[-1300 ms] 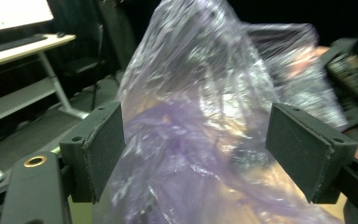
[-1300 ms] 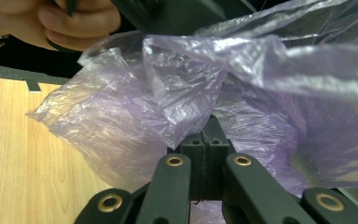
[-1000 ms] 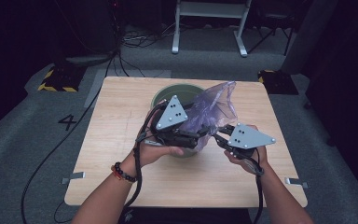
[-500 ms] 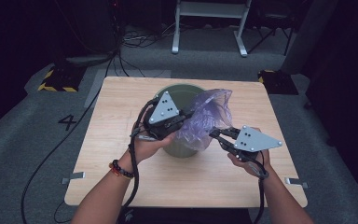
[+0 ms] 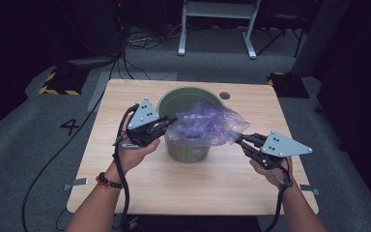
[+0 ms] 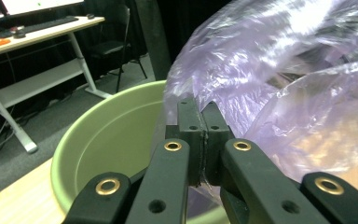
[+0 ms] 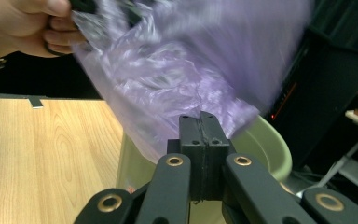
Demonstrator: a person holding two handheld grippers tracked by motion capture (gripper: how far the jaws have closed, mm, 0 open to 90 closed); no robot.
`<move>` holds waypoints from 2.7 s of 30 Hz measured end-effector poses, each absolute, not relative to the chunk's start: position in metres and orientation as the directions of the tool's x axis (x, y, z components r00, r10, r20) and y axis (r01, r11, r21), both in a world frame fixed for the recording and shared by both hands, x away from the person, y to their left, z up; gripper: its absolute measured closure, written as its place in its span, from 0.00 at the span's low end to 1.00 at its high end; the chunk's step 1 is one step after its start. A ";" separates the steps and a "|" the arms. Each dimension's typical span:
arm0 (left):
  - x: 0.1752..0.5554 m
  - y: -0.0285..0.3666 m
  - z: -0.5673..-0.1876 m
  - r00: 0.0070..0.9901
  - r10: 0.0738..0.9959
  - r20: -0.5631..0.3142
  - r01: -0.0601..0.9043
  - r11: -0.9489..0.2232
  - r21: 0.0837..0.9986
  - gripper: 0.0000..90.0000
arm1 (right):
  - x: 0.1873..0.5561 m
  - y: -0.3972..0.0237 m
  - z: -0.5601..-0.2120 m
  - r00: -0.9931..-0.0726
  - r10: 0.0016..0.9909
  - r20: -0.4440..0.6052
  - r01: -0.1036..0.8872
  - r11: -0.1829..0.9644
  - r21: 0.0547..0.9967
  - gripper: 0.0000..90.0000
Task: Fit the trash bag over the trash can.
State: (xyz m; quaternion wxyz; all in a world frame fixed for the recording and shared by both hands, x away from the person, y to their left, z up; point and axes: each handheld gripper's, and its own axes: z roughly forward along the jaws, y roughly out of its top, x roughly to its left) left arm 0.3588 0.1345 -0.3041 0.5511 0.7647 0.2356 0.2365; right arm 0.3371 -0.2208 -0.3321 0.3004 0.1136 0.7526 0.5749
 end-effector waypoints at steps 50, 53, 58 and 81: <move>0.343 0.146 -0.378 0.735 0.675 0.063 0.121 -0.222 0.968 0.99 | 0.331 -0.237 -0.371 -0.810 0.526 -0.260 -0.099 0.315 0.944 0.25; 0.343 0.147 -0.376 0.730 0.680 0.069 0.118 -0.225 0.967 0.99 | 0.327 -0.240 -0.362 -0.818 0.527 -0.229 -0.105 0.256 0.961 0.25; 0.343 0.150 -0.375 0.722 0.687 0.076 0.118 -0.231 0.966 0.99 | 0.323 -0.239 -0.346 -0.781 0.573 -0.249 -0.127 0.245 0.961 0.54; 0.379 0.174 -0.370 0.669 0.741 0.063 0.163 -0.229 0.960 1.00 | 0.435 -0.217 -0.345 -0.669 0.726 -0.158 0.104 0.301 0.948 1.00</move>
